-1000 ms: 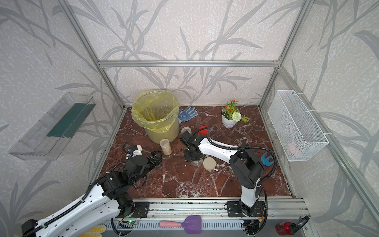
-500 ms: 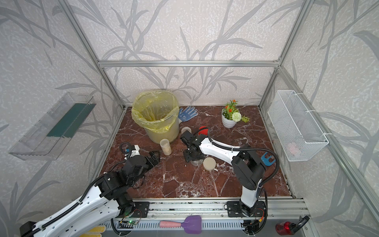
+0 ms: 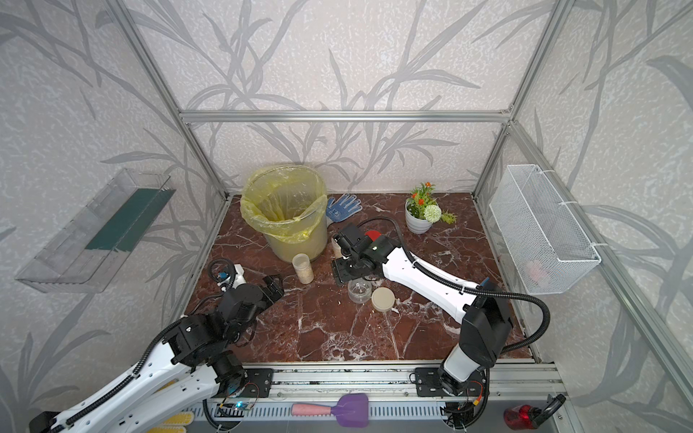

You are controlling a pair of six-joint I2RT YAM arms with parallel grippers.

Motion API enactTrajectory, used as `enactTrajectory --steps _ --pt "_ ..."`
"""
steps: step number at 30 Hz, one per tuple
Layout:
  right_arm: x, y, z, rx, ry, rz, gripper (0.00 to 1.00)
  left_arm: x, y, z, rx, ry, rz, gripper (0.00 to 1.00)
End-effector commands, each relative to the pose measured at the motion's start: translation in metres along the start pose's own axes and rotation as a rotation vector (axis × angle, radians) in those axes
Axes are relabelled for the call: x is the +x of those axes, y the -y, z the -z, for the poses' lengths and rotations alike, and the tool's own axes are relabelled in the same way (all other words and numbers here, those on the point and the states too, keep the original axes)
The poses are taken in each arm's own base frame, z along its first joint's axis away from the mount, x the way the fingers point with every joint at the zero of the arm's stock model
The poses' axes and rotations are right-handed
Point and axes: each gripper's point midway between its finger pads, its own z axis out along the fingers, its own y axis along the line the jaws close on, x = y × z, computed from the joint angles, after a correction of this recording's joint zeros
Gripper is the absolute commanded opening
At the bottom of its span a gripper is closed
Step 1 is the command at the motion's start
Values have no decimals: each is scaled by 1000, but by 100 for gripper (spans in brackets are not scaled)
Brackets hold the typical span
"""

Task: Empty expired oatmeal from jars
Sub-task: Place the jar at the center of the board, then pick up the jar from the center of the board.

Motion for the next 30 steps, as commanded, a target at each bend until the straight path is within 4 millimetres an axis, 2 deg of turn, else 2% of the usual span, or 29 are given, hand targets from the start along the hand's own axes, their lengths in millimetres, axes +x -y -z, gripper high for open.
enactTrajectory --steps 1,4,9,15,22,30 --pt "-15 -42 3 -132 72 176 70 -10 -8 4 -71 30 -25 99" --pt "-25 -64 -12 -139 124 286 72 -10 -9 4 -100 24 -49 99" --pt "-38 -83 -47 -120 160 369 77 -13 -22 4 -152 56 -72 99" --pt "-52 -79 -80 -53 149 337 82 -15 -34 6 -94 118 -54 99" --pt "-63 -79 -104 -17 150 320 84 -27 -43 21 -27 186 -50 99" --pt "-76 -77 -132 35 150 296 82 -29 -47 27 22 221 -47 99"
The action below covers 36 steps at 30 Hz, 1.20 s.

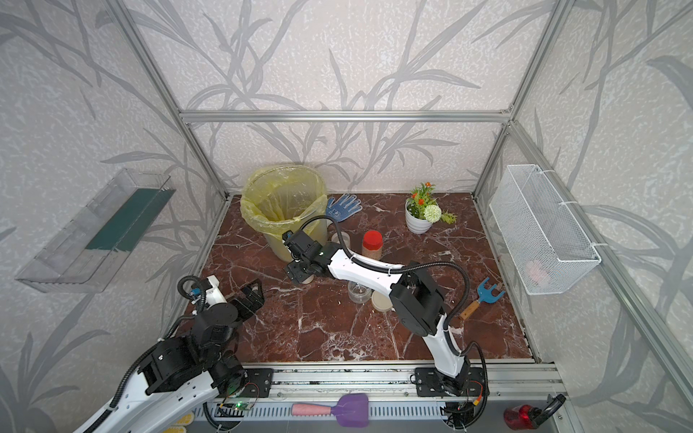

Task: Empty expired oatmeal from jars
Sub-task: Pick up the jar from the center of the board.

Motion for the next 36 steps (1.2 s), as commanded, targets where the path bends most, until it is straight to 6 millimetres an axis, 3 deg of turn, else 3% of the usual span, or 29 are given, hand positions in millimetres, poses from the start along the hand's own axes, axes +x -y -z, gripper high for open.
enactTrajectory --steps 1,16,23,28,36 --pt "-6 6 -11 39 1 -18 81 -5 -6 0 -18 37 -44 99" --pt "-12 16 -36 89 0 -40 74 -3 -1 -1 -10 23 -88 99" --pt "-10 14 -37 77 -33 -39 39 -2 0 -3 -13 21 -113 99" --pt "-5 12 -10 54 -24 -75 31 3 17 -7 53 4 -176 99" --pt "11 12 75 8 -41 -131 28 17 79 -9 285 -65 -370 99"
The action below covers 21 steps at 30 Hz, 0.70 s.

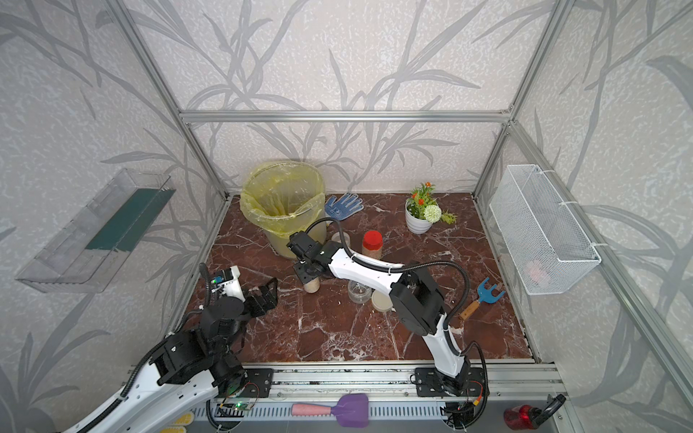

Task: Empty expired oatmeal from jars
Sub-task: Pick up the jar from the center of the board.

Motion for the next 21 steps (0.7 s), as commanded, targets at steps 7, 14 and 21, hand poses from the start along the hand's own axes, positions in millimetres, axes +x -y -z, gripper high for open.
enactTrajectory --steps 7,14,21 --pt "7 26 121 -51 73 -160 27 2 90 -3 367 -87 -301 99" --pt "17 43 161 -129 75 -253 26 13 142 -5 586 -132 -428 96" --pt "16 40 182 -207 89 -279 26 25 174 -12 709 -187 -522 90"
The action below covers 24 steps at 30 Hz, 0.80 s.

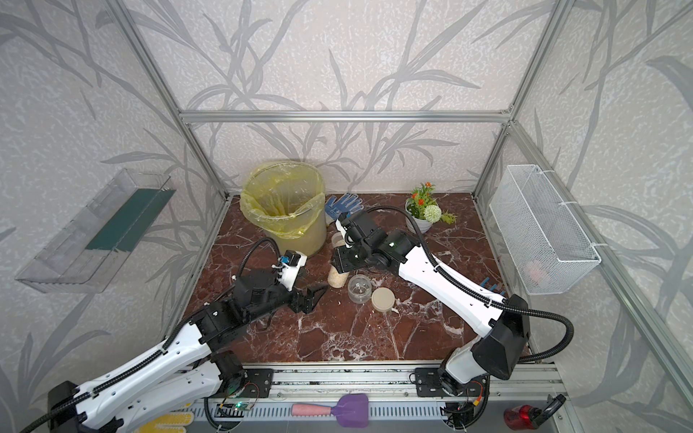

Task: Empty expired oatmeal from jars
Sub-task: Pick up the jar from the center of the board.

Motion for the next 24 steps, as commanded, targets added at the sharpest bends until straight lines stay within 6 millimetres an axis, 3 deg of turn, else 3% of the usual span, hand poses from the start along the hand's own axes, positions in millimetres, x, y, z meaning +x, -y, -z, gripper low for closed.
enactTrajectory --steps 1,8,20,24 --pt "2 -14 19 -81 -2 -20 26 -23 24 -6 115 38 -101 89" --pt "-4 -21 32 -167 30 -80 25 -24 33 -23 163 19 -139 79" --pt "-9 -29 45 -259 59 -147 23 -35 37 -29 179 66 -149 73" --pt "-9 -32 48 -279 61 -151 23 -35 37 -32 182 58 -155 66"
